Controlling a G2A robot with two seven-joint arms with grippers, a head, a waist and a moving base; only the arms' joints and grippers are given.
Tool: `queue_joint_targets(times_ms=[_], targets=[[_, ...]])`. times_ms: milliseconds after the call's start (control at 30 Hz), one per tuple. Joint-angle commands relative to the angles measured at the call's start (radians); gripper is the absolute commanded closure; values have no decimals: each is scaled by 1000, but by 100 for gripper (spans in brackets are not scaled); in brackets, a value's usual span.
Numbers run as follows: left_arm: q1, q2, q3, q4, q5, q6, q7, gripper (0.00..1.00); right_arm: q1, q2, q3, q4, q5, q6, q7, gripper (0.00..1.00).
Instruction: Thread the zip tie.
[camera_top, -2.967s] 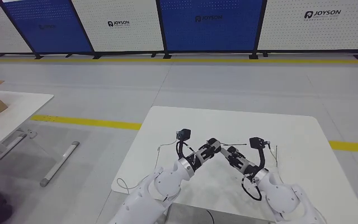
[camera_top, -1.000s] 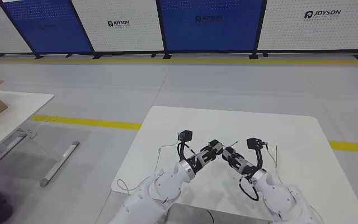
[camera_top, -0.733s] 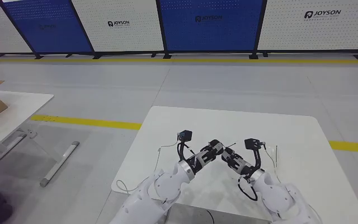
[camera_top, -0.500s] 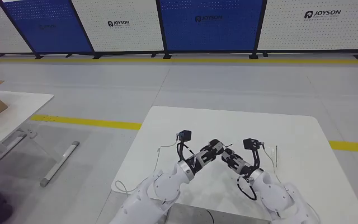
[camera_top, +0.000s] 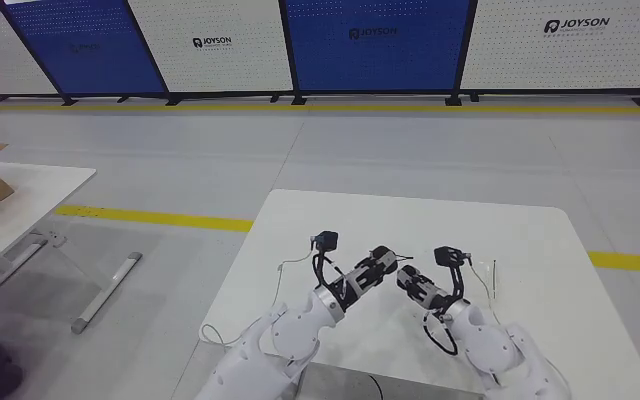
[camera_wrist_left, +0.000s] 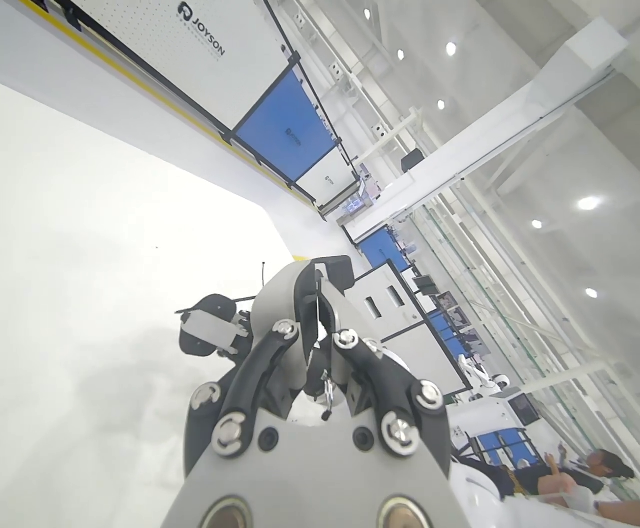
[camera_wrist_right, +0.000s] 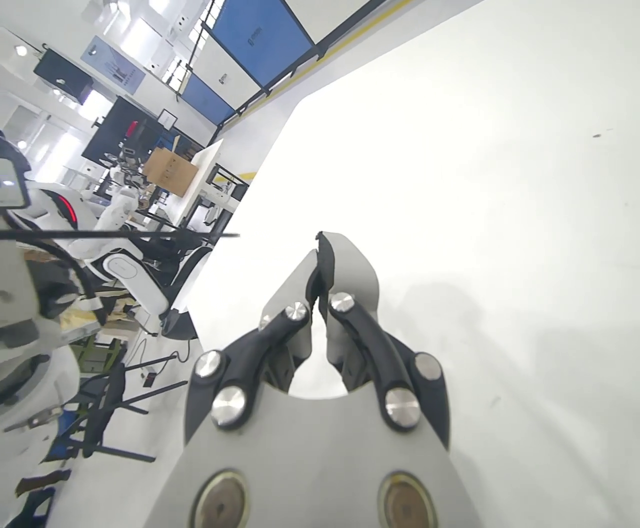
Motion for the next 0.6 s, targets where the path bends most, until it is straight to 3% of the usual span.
queue_joint_targets(times_ms=[0,267,567], targets=[[-3,-1,3,5,6,6,10,100,-6,1,12,-7,33,-14,0,0],[-9,-6,5,21,58,43,91,100,-87,13,147,-78,232,-96,-73,0],[5,-3,-24,38,43,43,102,100,-196,26,312,-141,484,-176,-139,0]])
